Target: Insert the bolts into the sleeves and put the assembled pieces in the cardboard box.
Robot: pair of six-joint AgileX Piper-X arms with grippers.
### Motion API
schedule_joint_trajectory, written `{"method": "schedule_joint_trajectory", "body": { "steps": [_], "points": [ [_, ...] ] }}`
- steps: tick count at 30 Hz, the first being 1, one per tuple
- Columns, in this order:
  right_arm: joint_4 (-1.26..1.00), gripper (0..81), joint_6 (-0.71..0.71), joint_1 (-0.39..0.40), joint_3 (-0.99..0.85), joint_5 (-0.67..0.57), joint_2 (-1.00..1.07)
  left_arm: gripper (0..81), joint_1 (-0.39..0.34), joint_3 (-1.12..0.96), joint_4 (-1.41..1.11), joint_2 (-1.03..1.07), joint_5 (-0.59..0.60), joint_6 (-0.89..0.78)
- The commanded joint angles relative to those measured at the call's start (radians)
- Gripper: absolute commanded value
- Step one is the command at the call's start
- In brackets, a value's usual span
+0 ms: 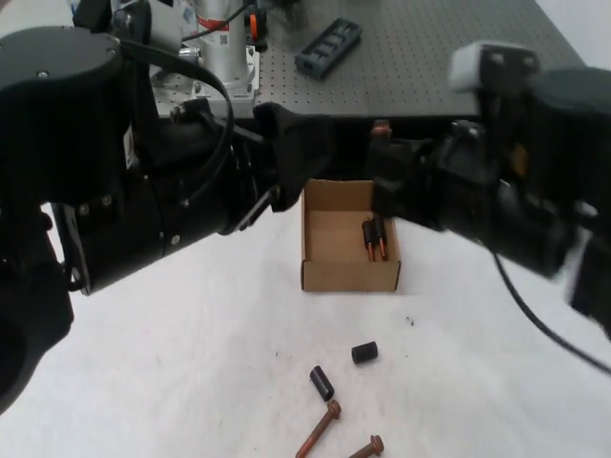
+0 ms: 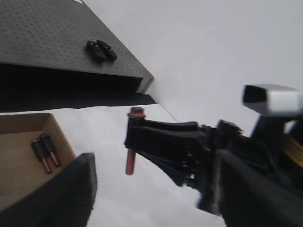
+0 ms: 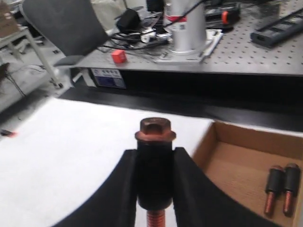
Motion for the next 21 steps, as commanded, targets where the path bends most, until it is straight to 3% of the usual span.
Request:
{"method": "schedule_joint_trajectory", "body": {
  "steps": [1,11,19,21],
  "points": [
    [0.06,3.4,-0.021,-0.036,-0.134,0.01,0.167,47.5,0.0,-0.004,-0.011,-0.007,-0.061,-0.001],
    [0.413,3.4,-0.037,-0.055,-0.634,0.119,0.645,38.0,0.0,-0.004,-0.011,-0.007,-0.066,-0.001],
    [0.575,0.1,-0.034,-0.087,-0.748,0.119,0.775,38.0,0.0,-0.004,0.034,-0.007,-0.066,0.001],
    [0.589,6.1,-0.031,-0.093,-0.747,0.126,0.782,38.0,0.0,-0.004,0.043,-0.007,-0.066,0.001]
  ]
}}
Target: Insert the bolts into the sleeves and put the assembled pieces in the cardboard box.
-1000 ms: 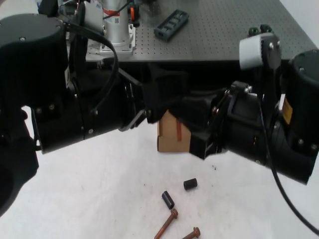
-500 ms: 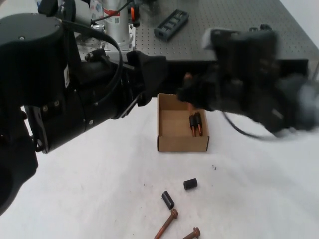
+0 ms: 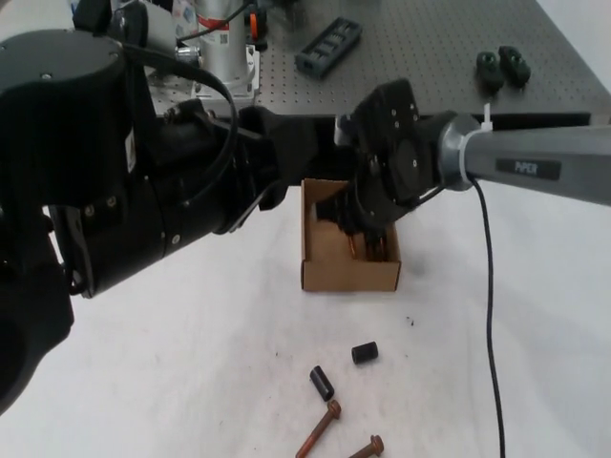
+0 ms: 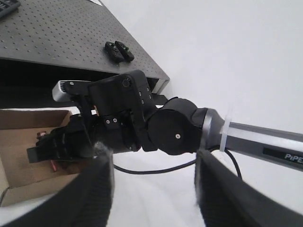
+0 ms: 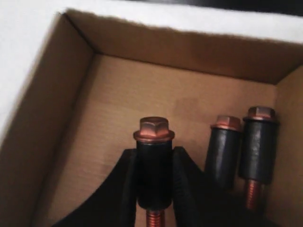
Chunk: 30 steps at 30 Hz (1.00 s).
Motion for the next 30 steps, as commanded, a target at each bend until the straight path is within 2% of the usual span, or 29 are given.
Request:
{"method": "schedule_joint_trajectory", "body": {
  "steps": [1,5,7,12,16,19,25,30],
  "points": [
    [0.022,11.0,-0.003,-0.014,-0.021,0.015,-0.002,38.0,0.0,-0.004,0.007,-0.007,-0.008,0.001],
    [0.02,30.2,0.0,-0.021,-0.026,0.017,-0.002,38.0,0.0,-0.004,0.006,-0.007,-0.008,0.005],
    [0.025,34.0,0.008,-0.024,-0.029,0.002,-0.012,38.0,0.0,-0.002,0.006,-0.007,-0.008,0.005],
    [0.006,33.8,0.005,-0.023,-0.029,-0.028,-0.123,38.0,0.0,-0.002,0.006,-0.007,-0.008,0.027],
    [0.188,33.8,-0.077,-0.005,-0.018,-0.042,-0.261,38.0,0.0,-0.002,0.006,-0.007,-0.008,0.027],
    [0.292,33.8,-0.108,0.021,0.069,-0.084,-0.352,38.0,0.0,-0.002,0.006,-0.007,-0.008,0.027],
    [0.313,33.8,-0.163,0.145,0.315,-0.141,-0.432,38.0,0.0,-0.002,0.006,-0.007,-0.008,0.027],
    [0.325,33.8,-0.167,0.248,0.329,-0.13,-0.343,38.0,0.0,-0.002,0.006,-0.007,-0.018,0.042]
  ]
}}
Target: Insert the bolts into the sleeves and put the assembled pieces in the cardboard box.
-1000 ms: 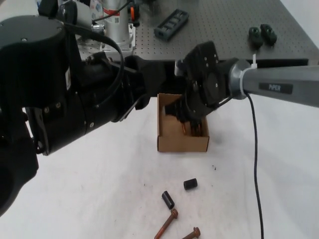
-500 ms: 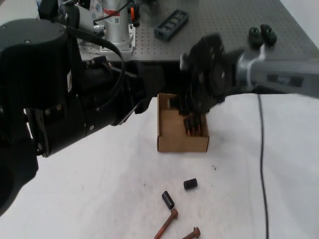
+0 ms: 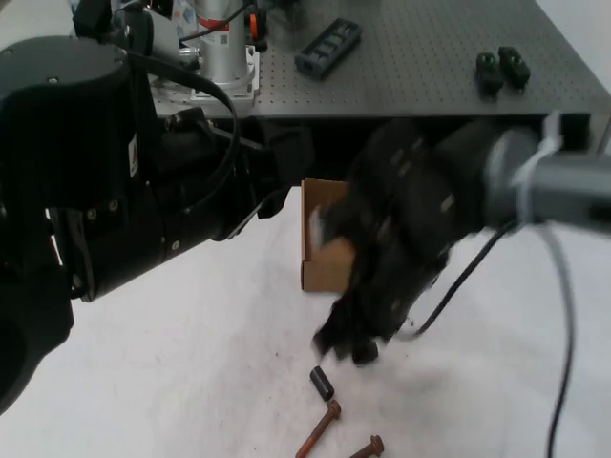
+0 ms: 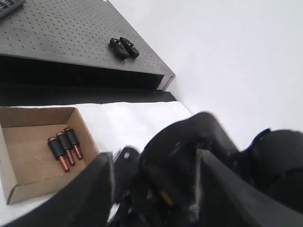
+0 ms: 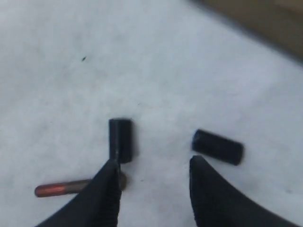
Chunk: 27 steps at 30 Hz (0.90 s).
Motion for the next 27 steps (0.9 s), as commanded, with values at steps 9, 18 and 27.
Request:
{"method": "schedule_joint_trajectory", "body": {
  "steps": [9,18,27],
  "points": [
    [-0.059,33.8,-0.016,0.063,-0.024,0.027,0.148,38.0,0.0,-0.002,-0.006,-0.007,-0.01,0.02],
    [-0.121,30.4,-0.023,0.063,-0.024,0.027,0.195,38.0,0.0,-0.002,-0.003,-0.007,-0.008,0.02],
    [-0.098,3.6,-0.057,0.055,-0.024,0.03,0.195,38.0,0.0,-0.002,0.166,-0.007,0.024,0.112]
  ]
}}
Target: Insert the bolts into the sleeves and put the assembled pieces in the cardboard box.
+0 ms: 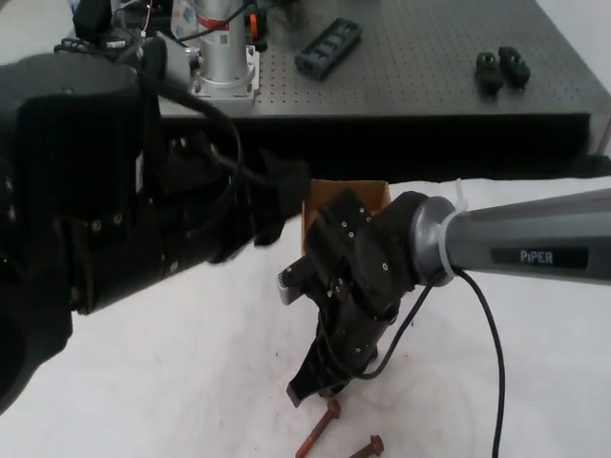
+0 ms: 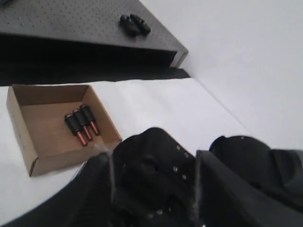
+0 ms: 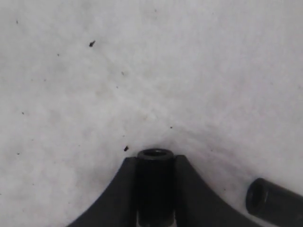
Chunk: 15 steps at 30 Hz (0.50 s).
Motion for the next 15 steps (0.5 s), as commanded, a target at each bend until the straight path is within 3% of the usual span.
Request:
{"method": "schedule_joint_trajectory", "body": {
  "steps": [1,7,15],
  "points": [
    [0.016,3.6,-0.029,-0.013,-0.005,-0.009,0.013,38.0,0.0,-0.002,0.069,-0.007,0.033,0.045],
    [0.012,3.6,0.016,-0.123,0.046,-0.034,-0.161,38.0,0.0,-0.013,0.194,0.05,0.069,0.086],
    [0.034,3.6,0.058,-0.335,0.304,-0.103,-0.593,38.0,0.0,-0.276,0.5,0.437,0.121,0.31]
  ]
}}
